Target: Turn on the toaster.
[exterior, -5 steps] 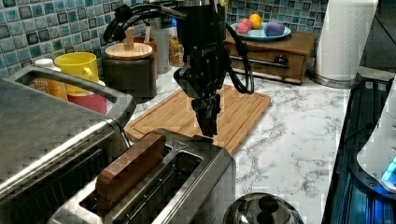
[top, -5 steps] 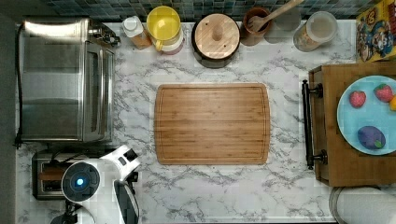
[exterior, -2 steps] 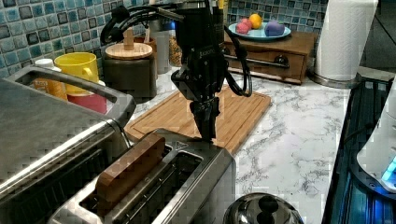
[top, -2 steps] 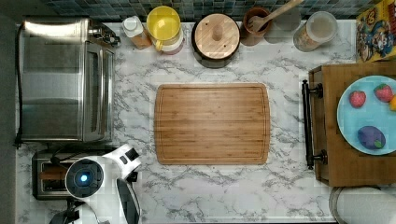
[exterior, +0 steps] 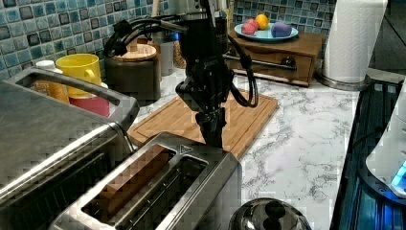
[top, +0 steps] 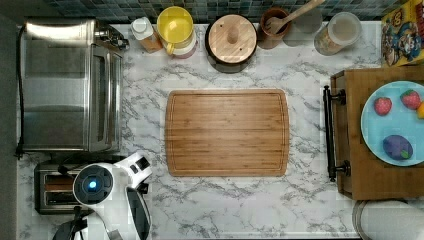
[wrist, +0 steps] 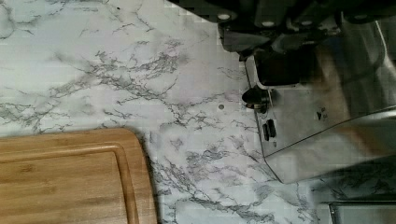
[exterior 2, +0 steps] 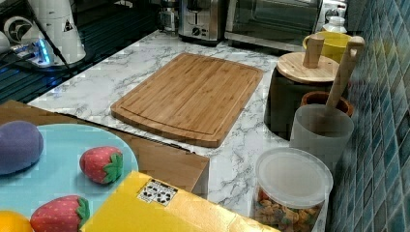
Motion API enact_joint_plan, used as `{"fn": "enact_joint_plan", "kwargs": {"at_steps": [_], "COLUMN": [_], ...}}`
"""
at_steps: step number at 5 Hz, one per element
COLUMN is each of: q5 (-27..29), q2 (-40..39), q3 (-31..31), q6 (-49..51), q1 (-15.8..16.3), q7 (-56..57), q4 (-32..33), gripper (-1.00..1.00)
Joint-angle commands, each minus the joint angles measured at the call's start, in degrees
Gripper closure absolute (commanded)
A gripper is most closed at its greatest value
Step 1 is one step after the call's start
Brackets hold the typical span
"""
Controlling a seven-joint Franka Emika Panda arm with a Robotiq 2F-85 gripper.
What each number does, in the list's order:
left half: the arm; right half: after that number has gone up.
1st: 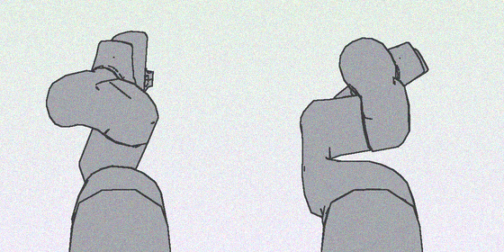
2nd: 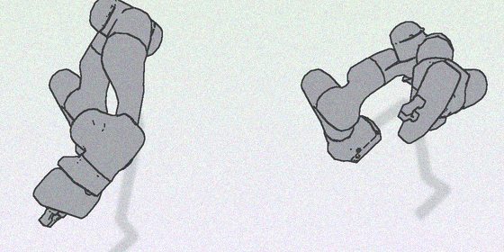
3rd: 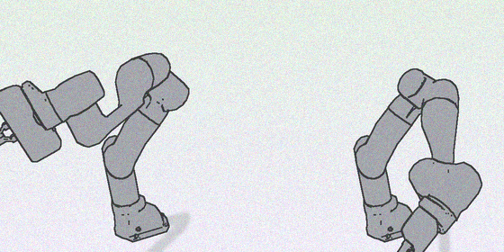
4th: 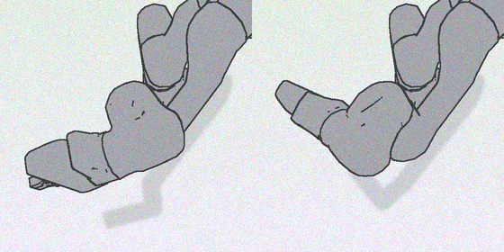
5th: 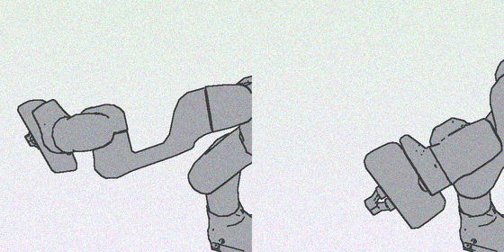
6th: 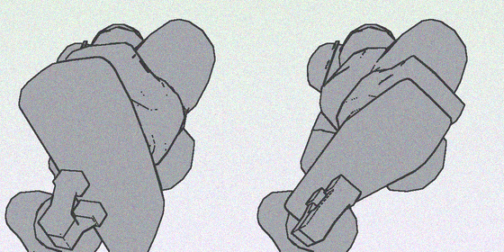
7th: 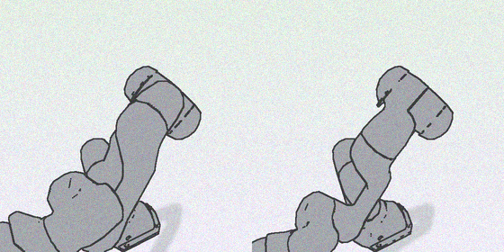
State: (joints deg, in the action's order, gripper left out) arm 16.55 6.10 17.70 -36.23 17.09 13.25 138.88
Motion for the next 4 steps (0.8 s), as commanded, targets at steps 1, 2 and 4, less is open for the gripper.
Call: {"fn": "enact_joint_plan", "kwargs": {"at_steps": [1,2,4], "q5": [0.93,0.73,1.22], "q2": [-9.07,-10.12,-12.8], "q3": [3.85,4.15,3.91], "q6": [-1.16,-3.13,-7.43], "q1": [3.98,4.15,3.64], "q7": [-1.64,-2.46,-3.32], "q4": [-7.16,-5.85,-1.63], "gripper": [1.0,1.0,1.0]}}
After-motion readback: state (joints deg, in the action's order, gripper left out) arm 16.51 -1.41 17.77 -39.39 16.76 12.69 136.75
